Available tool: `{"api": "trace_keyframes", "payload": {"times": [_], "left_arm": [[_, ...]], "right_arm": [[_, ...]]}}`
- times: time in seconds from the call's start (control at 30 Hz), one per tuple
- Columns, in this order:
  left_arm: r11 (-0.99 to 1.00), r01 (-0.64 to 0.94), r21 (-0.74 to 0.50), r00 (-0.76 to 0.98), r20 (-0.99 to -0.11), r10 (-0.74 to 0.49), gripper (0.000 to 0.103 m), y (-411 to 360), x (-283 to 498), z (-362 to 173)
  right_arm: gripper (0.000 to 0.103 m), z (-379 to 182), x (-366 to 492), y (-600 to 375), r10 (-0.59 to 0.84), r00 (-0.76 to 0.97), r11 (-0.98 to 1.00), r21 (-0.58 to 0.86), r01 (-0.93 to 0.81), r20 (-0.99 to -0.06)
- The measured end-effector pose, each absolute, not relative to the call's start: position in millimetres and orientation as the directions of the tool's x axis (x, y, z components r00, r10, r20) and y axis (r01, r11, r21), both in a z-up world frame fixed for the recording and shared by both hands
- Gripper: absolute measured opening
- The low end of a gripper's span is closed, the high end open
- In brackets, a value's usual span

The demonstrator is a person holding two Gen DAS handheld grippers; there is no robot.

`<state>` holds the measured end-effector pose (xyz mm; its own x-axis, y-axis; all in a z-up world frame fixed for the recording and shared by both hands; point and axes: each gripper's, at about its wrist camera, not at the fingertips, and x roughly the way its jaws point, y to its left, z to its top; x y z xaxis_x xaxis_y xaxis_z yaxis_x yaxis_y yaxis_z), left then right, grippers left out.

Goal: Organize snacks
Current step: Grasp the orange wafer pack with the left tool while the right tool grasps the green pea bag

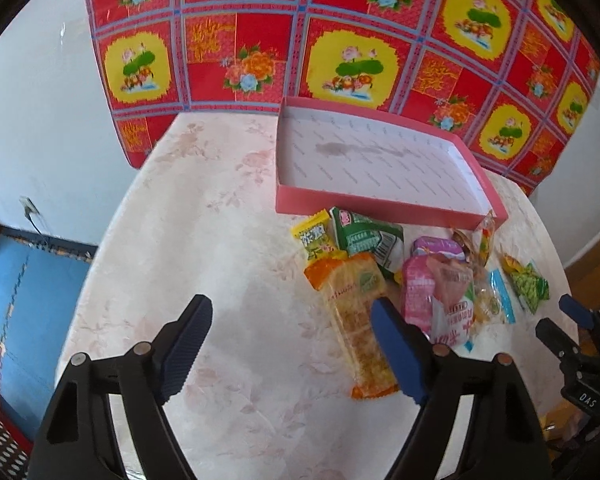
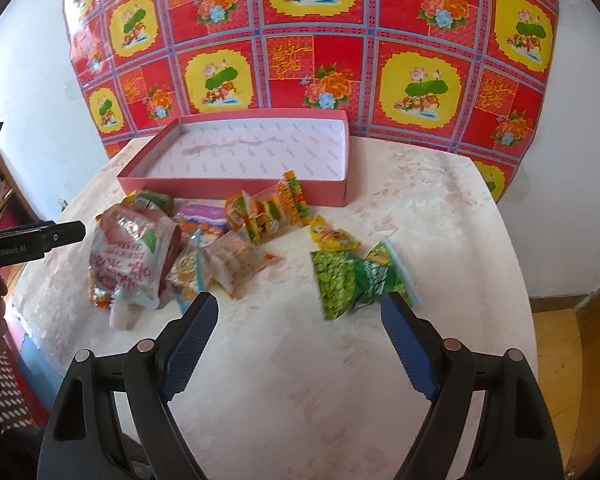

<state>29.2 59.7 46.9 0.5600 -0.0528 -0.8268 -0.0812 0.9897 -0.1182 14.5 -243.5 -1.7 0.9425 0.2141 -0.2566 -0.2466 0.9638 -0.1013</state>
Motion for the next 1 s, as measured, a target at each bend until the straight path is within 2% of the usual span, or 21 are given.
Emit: {"api": "trace_keyframes", "payload": {"times": [0.4,0.7,0.87,0.93,1.0], "left_arm": [[0.984,-0.052,-0.172,0.526,-0.842,-0.119,0.078,36,44,35],[0.976,-0.076,-0.204,0.517,-0.845,-0.137,0.077,33,50,26],[0.981,-0.090,-0.174,0.493,-0.864,-0.108,0.067,31,52,17],[0.984,-0.086,-0.154,0.501,-0.861,-0.091,0.058,31,50,18],[0.985,-0.072,-0.157,0.496,-0.862,-0.101,0.057,30,49,17]], "right_arm": [[0.083,11,42,-259,0.181,0.945,0.966,-0.129,-0.223,-0.274],[0.082,3,54,-270,0.194,0.930,0.971,-0.076,-0.228,-0.311],[0.082,-1,60,-269,0.196,0.927,0.971,-0.070,-0.230,-0.321],[0.082,-2,62,-270,0.196,0.926,0.971,-0.066,-0.229,-0.323],[0.082,-2,64,-270,0.196,0.925,0.972,-0.060,-0.227,-0.326]]}}
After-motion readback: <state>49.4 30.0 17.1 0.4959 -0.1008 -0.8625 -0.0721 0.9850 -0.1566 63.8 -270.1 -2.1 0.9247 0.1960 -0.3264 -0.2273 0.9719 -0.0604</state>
